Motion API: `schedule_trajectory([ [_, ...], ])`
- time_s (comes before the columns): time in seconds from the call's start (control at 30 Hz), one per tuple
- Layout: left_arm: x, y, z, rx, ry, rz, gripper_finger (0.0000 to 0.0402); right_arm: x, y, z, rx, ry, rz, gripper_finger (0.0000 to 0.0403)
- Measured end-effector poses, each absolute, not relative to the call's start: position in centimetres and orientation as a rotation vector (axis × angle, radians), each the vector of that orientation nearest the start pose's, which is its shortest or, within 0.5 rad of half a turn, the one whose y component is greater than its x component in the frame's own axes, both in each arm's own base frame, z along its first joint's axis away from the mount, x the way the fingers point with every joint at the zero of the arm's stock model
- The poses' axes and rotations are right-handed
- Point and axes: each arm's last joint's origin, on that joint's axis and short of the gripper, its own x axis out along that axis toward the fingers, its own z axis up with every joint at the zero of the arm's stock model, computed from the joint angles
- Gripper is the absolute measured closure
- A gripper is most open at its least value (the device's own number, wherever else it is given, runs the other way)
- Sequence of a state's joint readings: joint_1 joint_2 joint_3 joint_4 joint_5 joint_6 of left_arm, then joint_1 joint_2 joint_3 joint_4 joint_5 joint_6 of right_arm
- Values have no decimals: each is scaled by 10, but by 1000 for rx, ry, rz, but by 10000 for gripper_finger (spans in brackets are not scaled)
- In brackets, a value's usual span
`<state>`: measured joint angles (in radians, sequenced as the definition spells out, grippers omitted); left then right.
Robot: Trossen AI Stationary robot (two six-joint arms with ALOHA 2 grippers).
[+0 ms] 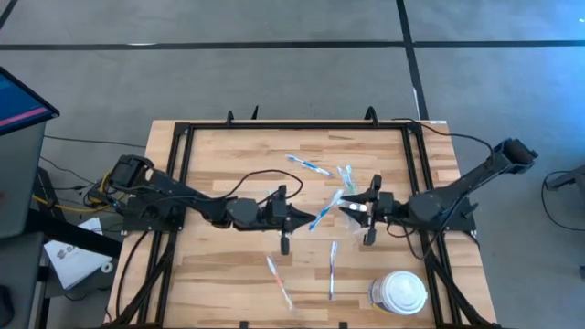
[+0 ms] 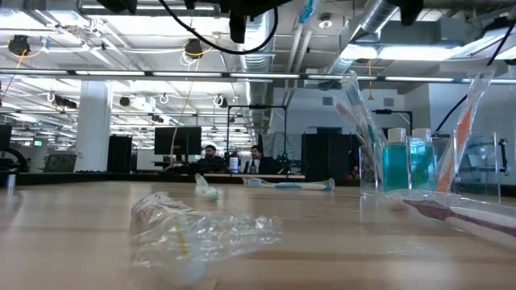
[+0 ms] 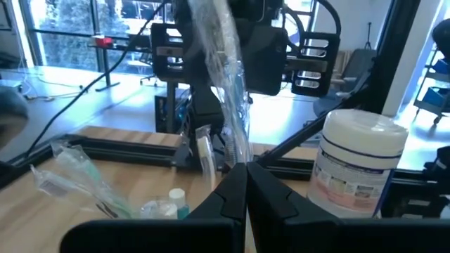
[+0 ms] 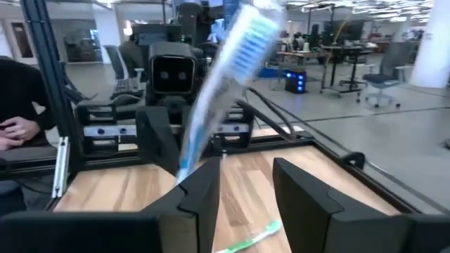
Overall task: Pick & Place toothbrushing station
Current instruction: Put the bottom blue toothbrush into the transparent organizer
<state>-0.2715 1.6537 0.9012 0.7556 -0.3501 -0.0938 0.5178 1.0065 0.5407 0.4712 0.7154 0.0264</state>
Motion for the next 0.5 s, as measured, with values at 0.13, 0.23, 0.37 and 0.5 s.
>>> schedule_trajectory([
  [0.13,347,-85,242,-75,-5,82,401,206,86,270,48,-40,-115,279],
  [0.23,347,-85,242,-56,-10,82,401,210,84,270,51,-49,-73,279],
  [0.37,347,-85,242,-56,-11,82,401,212,81,270,76,-55,-52,279],
  [0.5,347,-85,242,-55,-11,82,401,216,78,270,90,-82,-60,274],
])
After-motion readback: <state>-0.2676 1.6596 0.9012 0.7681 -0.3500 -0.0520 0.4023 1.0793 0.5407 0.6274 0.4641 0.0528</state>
